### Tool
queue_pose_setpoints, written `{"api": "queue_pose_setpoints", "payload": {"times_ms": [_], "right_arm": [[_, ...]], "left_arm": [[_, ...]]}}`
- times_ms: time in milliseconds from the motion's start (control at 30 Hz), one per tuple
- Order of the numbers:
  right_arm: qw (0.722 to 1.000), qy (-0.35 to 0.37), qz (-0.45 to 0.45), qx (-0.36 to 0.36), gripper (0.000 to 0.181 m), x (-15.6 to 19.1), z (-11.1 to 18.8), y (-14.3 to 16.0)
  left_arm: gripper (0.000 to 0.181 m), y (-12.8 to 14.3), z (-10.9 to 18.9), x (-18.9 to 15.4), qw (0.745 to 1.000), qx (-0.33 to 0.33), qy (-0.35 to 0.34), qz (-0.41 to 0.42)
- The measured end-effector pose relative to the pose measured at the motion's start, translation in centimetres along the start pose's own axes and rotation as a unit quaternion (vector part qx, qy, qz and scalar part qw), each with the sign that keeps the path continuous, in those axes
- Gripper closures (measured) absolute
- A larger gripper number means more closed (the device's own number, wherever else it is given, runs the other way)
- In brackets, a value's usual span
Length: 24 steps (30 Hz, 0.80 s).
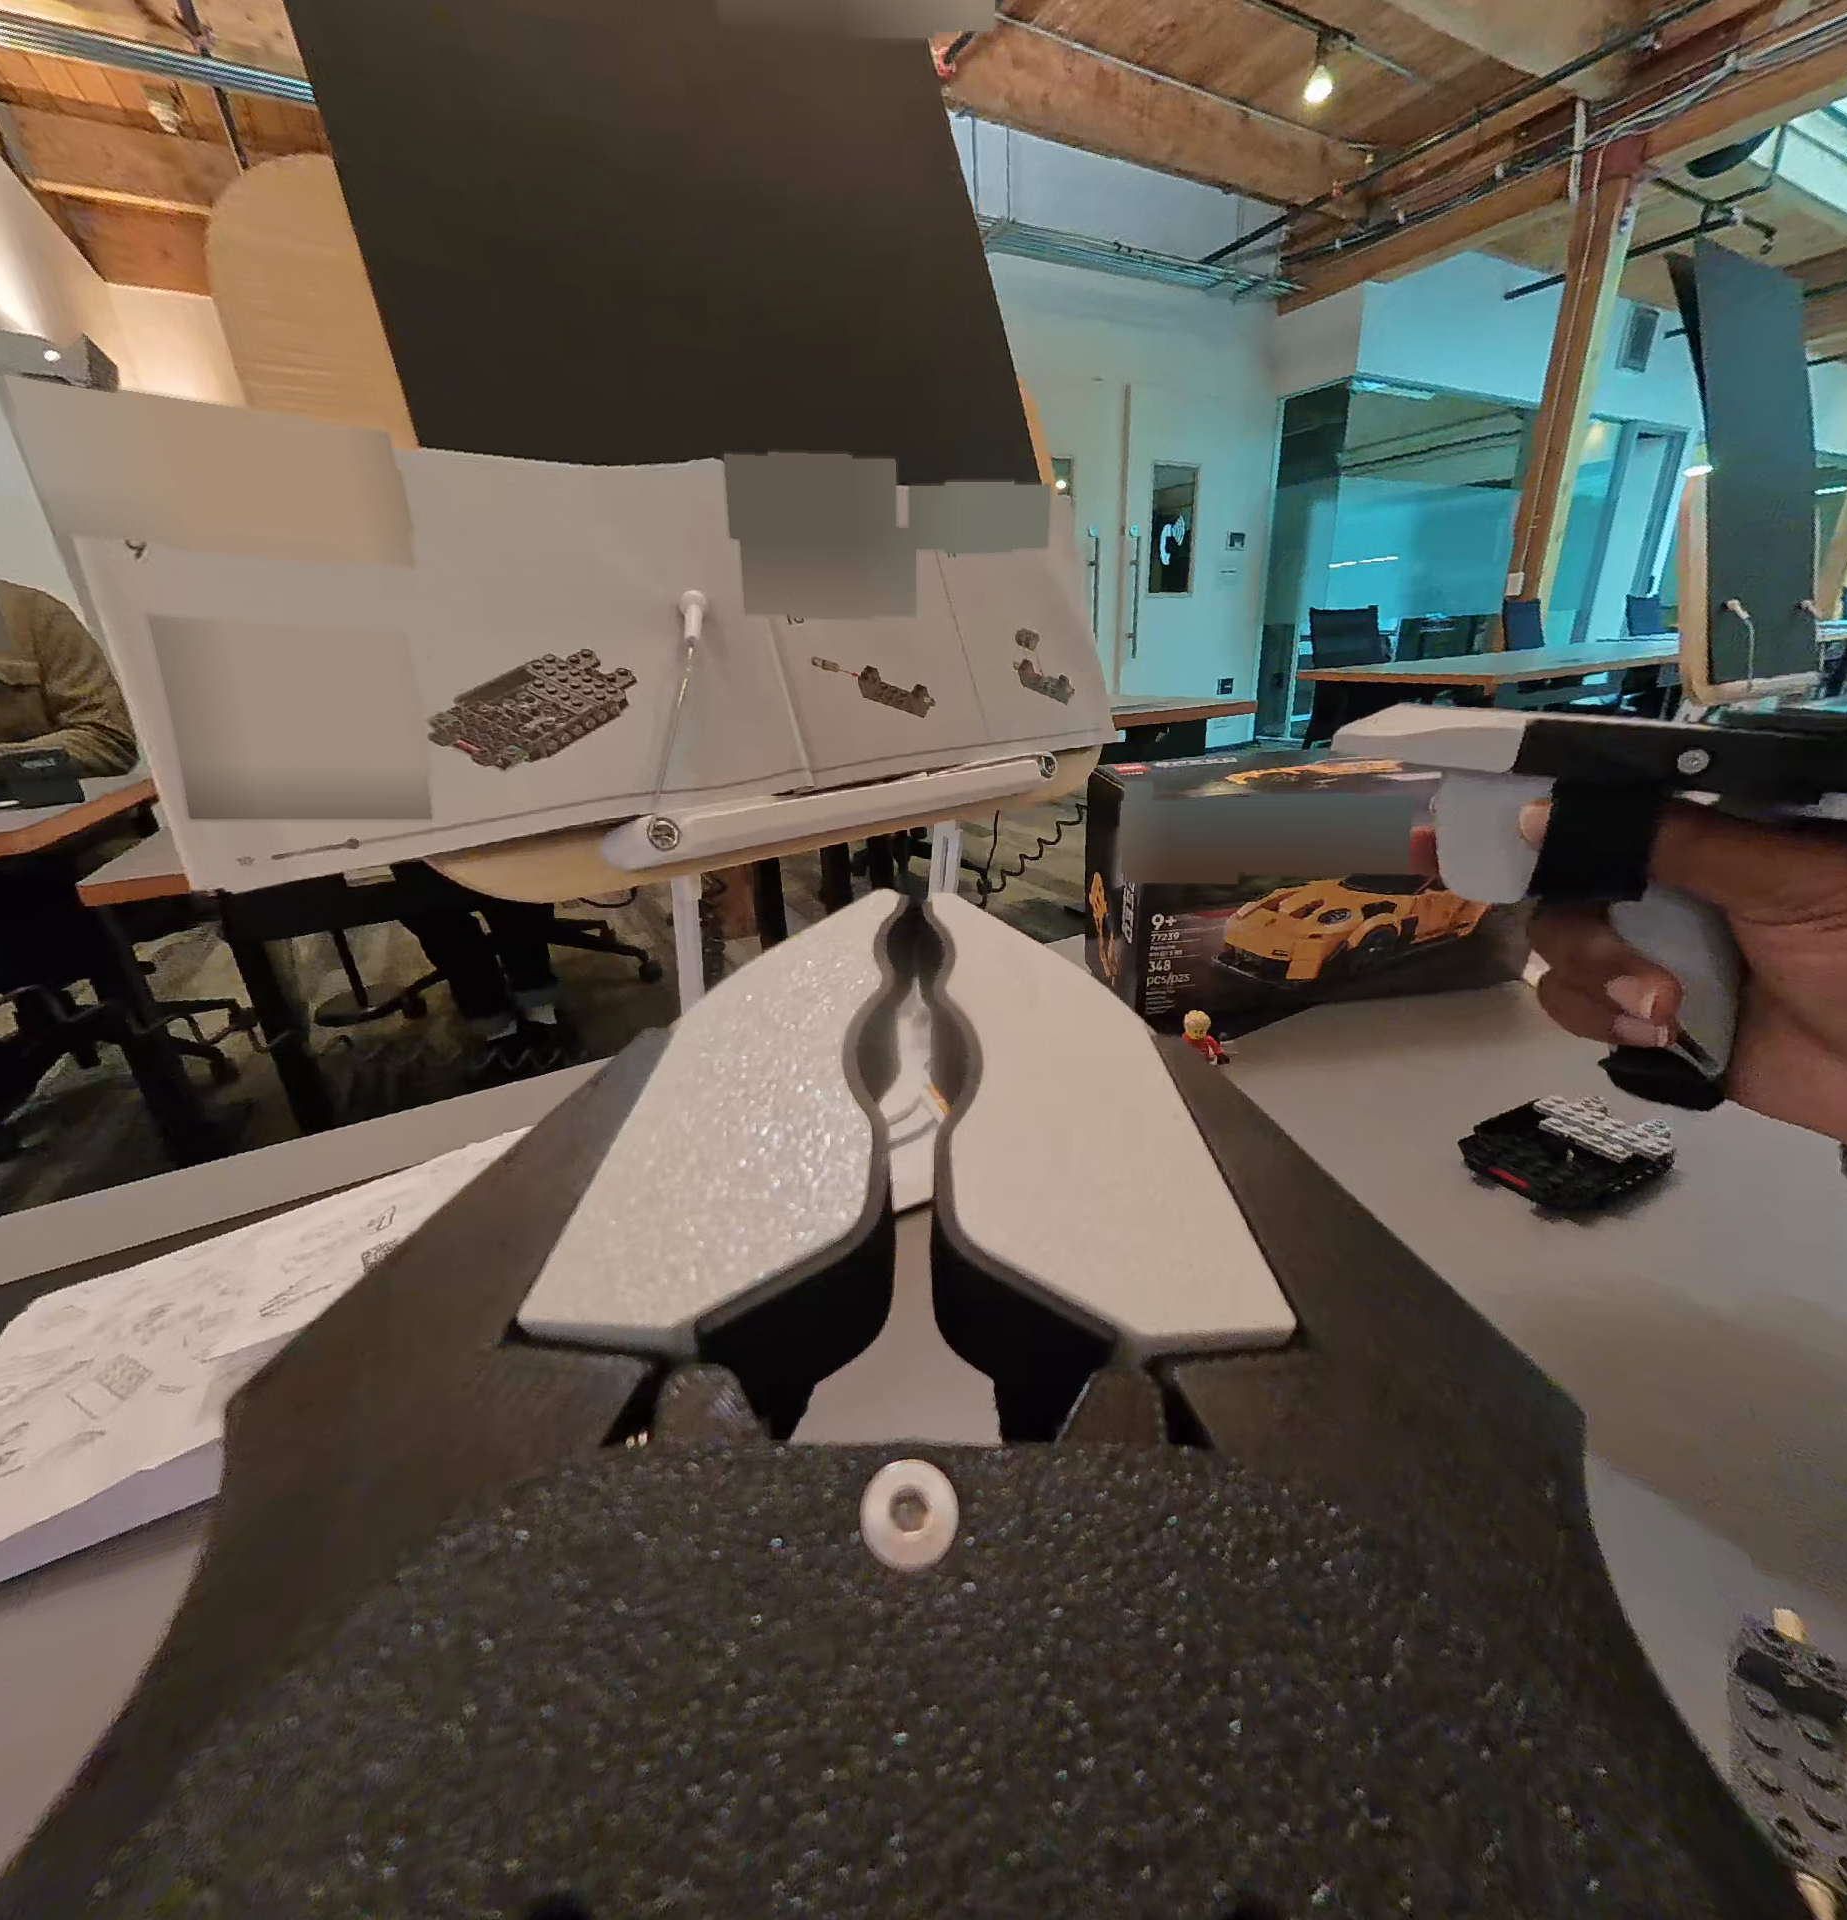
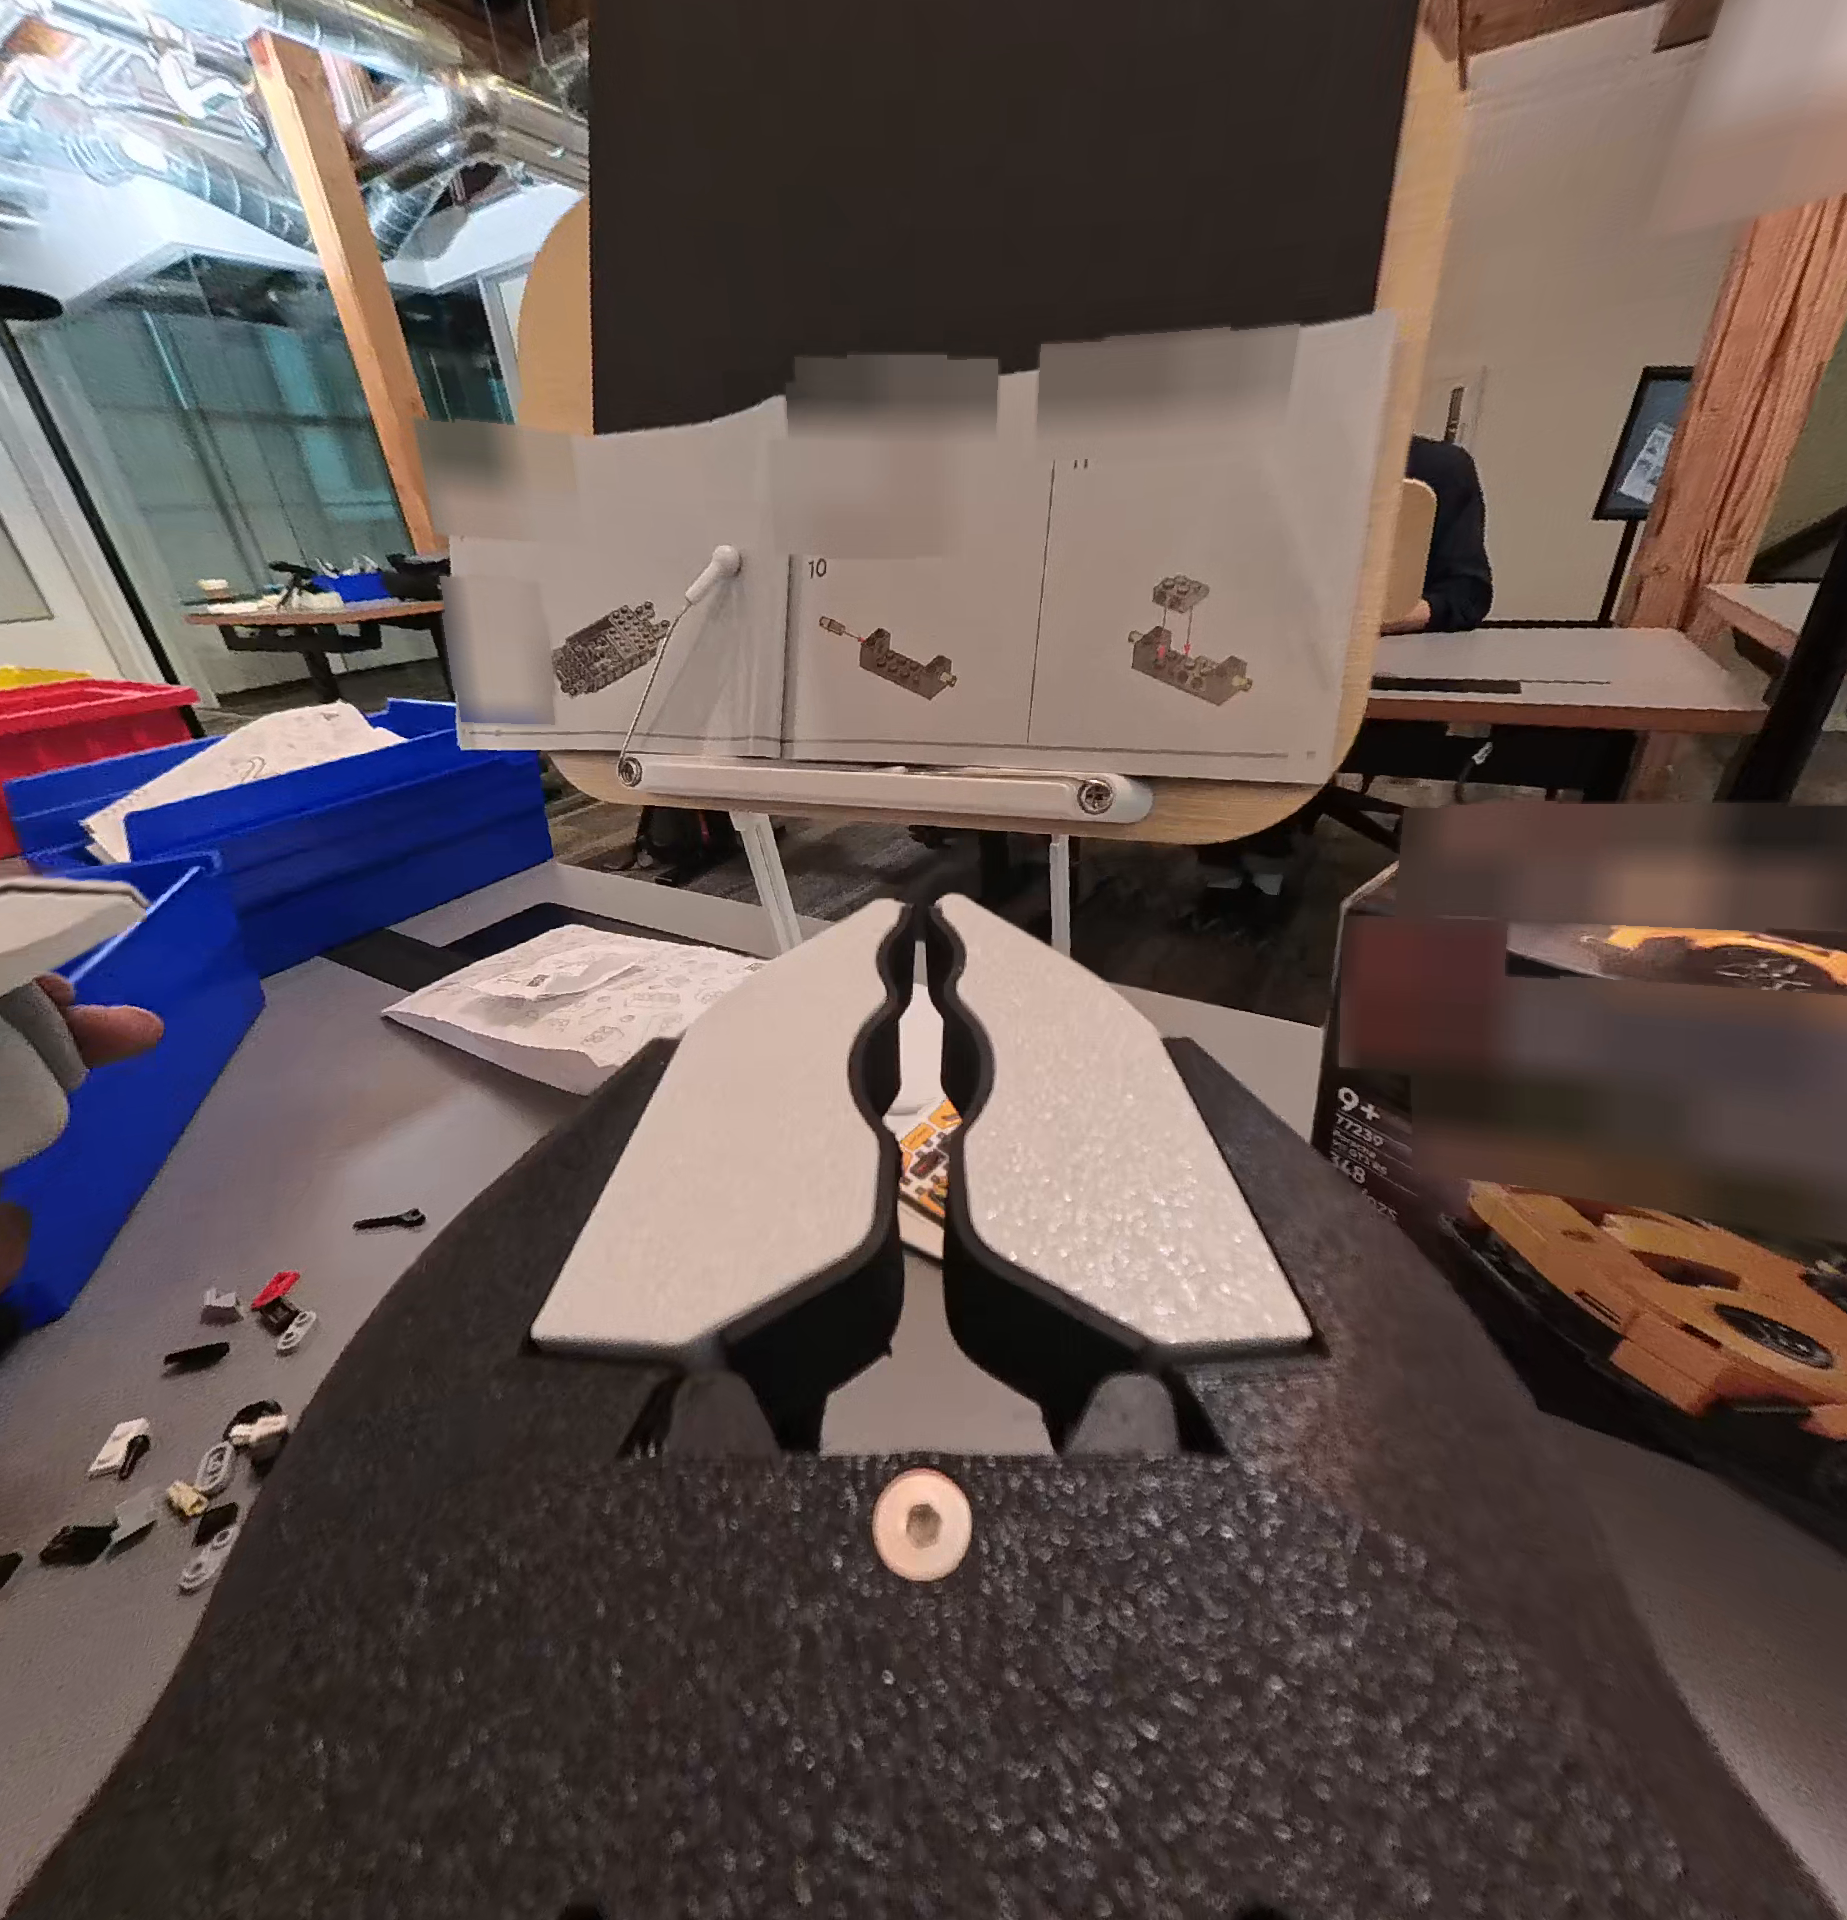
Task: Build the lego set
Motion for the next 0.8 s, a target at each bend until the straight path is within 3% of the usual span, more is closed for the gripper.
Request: {"api": "queue_pose_setpoints", "payload": {"times_ms": [433,800], "right_arm": [[0.998,0.031,0.047,-0.031,0.177,0.0,1.2,-3.0],[0.998,0.051,0.041,-0.013,0.177,-2.1,0.7,-1.1]], "left_arm": [[0.181,-1.4,0.4,0.1,1.0,-0.026,-0.002,-0.001],[0.181,-0.7,0.2,0.8,1.0,-0.016,-0.022,-0.003]]}}
Point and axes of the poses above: each gripper's, where its closed fingertips meet, z back along the fingers, y out of its underside, x = y × z across the jaws, the point moved 8 cm from there along z, back along the fingers, and after that the axes turned 4 degrees about z, right-handed, at the moved point
